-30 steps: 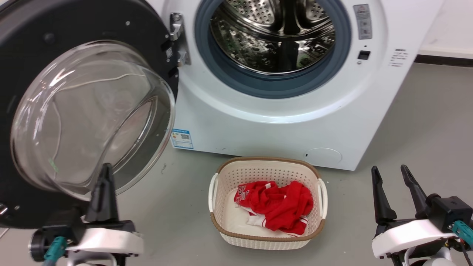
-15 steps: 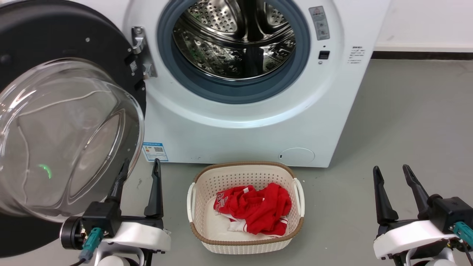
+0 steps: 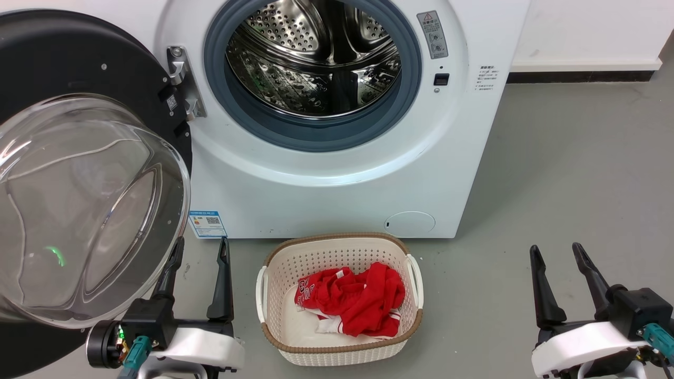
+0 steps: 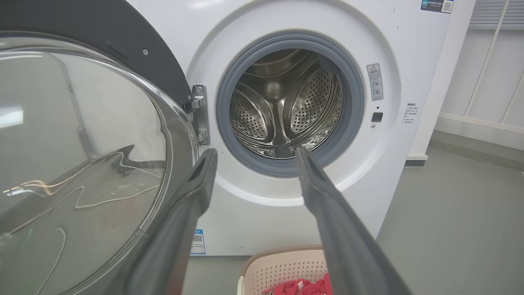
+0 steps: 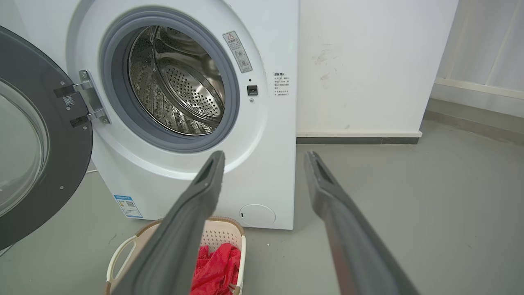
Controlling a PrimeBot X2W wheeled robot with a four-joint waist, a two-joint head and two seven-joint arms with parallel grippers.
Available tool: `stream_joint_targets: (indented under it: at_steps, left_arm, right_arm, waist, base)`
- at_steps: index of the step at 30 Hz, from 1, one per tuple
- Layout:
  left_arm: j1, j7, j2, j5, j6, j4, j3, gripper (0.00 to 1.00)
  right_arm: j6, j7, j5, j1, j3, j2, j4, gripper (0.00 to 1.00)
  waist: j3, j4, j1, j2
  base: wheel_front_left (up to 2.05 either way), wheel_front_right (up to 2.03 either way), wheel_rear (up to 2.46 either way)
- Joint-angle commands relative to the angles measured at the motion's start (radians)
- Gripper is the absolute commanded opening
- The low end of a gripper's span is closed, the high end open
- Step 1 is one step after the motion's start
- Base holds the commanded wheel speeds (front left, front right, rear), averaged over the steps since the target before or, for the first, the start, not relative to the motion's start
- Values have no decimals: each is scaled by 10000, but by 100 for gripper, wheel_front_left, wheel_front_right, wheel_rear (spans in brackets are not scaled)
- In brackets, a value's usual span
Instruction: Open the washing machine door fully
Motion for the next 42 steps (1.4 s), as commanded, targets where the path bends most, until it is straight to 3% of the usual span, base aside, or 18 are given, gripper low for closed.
stream_joint_targets:
  at_steps: [1,25,26,30,42]
  left_arm:
    - [128,-25,-17,61,15,-28,11,100]
    - [345,-25,-95,270,-7,-99,183,100]
    - [234,0,-88,204,-9,-25,155,0]
    - [345,108,-113,14,-17,348,163,0]
    - [123,719,-118,-2426,-159,581,385,0]
  right_arm:
    - [-6,-43,41,-16,11,4,3,100]
    - [-6,4,71,-14,66,4,116,100]
    - [0,7,9,10,48,2,141,0]
    - [0,44,161,146,35,6,485,0]
    - [-1,464,2602,-105,-78,5,707,0]
  waist:
    - [1,1,1,-1]
    - [-16,-22,1,-1]
    - [-16,-21,1,-1]
    - [-15,-21,1,-1]
    - [-3,-19,1,-1]
  base:
    - [0,0,0]
    - [0,0,0]
    - [0,0,0]
    - [0,0,0]
    - [0,0,0]
